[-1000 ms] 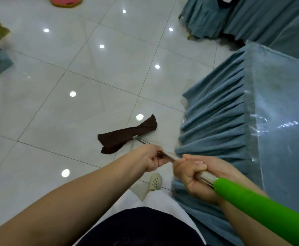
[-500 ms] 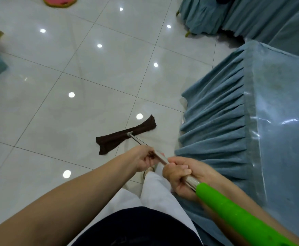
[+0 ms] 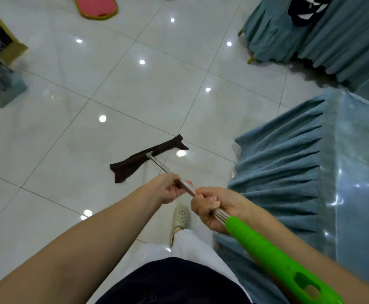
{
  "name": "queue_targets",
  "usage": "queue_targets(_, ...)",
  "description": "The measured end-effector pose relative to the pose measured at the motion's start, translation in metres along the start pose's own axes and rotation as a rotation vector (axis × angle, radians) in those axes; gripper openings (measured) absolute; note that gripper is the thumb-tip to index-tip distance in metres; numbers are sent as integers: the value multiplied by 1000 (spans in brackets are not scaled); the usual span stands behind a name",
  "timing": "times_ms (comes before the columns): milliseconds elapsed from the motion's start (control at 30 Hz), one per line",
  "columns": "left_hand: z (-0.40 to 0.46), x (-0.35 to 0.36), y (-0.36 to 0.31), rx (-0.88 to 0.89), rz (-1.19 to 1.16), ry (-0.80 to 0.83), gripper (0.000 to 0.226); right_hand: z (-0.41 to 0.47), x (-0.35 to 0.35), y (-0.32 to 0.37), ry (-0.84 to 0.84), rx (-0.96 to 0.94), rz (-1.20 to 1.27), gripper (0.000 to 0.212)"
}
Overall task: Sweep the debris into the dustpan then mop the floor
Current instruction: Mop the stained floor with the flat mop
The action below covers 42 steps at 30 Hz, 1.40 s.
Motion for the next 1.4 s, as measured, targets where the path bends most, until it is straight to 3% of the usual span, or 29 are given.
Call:
queue_targets(67,9,8,-20,25,-24,-13,27,6,9,24,-27,11,-87,10)
queue_targets(233,26,17,-72,90,-102,-83,26,24,33,80,-108,52,-282,26)
queue_targets(433,32,7,-125,161,-239,-97,26,46,78,117,-161,85,-412,26)
queue_targets(767,11,-59,-233,240,-547,-35,25,91,219,126,-167,61,-526,32)
queue_targets(900,-2,-97,-291,235,-575,-26,28,111,291,121,-143,96,-541,22)
queue_targets(1400,-44,-255,-443,270,-810,-44,27,219,492,84,-182,196,-707,21)
Point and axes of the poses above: each hand's wrist, its own z-axis towards the middle knuckle, its own x-axis out of the palm, y = z × x, the point moved 8 cm from there along z, towards the middle knuckle, and after that the axes turned 4 degrees about -z, right-handed, at the moved point
